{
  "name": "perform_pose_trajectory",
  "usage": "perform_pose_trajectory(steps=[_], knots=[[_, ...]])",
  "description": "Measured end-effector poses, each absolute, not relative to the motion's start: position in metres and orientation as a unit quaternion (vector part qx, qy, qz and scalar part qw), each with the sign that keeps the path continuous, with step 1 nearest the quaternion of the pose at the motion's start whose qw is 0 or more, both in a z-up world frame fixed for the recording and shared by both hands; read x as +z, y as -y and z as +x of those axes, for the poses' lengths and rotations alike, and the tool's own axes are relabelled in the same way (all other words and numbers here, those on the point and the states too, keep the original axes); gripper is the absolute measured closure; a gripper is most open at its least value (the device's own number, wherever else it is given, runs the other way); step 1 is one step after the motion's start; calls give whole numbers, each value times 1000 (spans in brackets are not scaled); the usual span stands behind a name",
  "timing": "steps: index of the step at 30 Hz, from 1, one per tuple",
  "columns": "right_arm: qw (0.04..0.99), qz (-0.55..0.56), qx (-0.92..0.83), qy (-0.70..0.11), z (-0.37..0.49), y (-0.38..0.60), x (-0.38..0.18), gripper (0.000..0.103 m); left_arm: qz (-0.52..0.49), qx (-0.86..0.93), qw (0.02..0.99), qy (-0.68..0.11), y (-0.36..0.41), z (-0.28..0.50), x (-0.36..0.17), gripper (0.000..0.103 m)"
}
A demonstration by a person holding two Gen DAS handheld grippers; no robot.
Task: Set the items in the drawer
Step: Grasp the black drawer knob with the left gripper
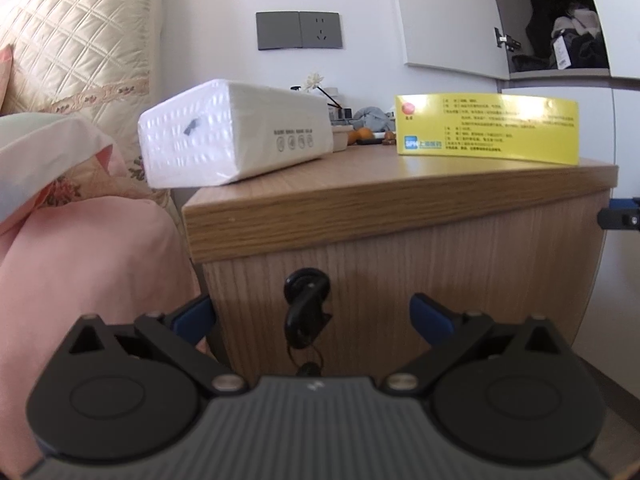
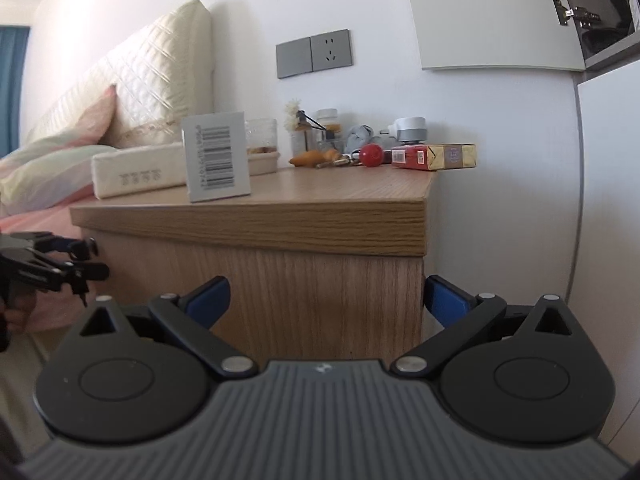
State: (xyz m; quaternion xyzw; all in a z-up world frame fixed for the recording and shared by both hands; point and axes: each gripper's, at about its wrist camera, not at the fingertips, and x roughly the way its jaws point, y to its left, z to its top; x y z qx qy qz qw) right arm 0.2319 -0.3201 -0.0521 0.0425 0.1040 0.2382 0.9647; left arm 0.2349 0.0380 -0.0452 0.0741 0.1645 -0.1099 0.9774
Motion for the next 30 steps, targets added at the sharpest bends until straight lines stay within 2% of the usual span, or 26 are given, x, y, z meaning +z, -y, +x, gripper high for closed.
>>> perform_pose_trajectory(steps=[19,30], knots=[[953,34,282,-103,217,331,-52,0,89,-114,975,-168,-38,217,-45,1],[969,45,223,-96,219,315,-52,0,71,-113,980,-150,-41,219,-42,1]])
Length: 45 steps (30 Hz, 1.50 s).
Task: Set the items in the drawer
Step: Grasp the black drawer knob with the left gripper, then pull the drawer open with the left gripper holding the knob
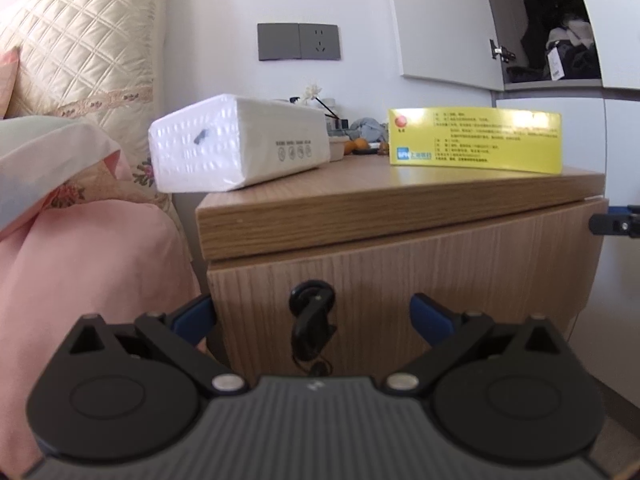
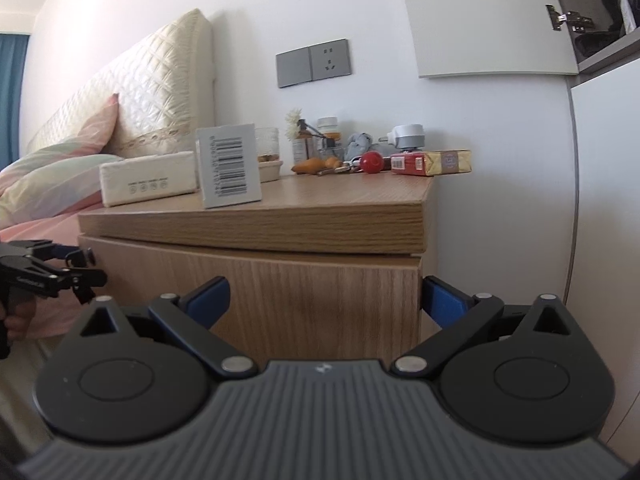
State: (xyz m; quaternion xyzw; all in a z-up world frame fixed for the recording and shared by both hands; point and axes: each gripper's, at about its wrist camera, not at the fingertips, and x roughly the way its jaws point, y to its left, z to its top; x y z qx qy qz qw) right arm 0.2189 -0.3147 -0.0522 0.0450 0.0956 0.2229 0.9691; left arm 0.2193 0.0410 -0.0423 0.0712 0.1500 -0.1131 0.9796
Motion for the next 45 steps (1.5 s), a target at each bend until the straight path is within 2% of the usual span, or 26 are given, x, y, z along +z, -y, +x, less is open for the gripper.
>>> perform_pose_trajectory(steps=[11,25,30,37,45], knots=[[952,91,271,-108,225,332,-52,0,63,-121,979,-155,-44,216,-40,2],[948,74,293,-102,210,338,-52,0,66,-122,979,-152,-44,207,-40,1],[948,124,274,-100,214,339,-55,0,66,-123,980,-144,-43,211,-40,1],[965,59,242,-88,216,320,-55,0,66,-129,979,-140,-44,214,-41,0],[952,77,277,-102,220,328,-50,0,89,-124,978,-141,-41,209,-42,1]])
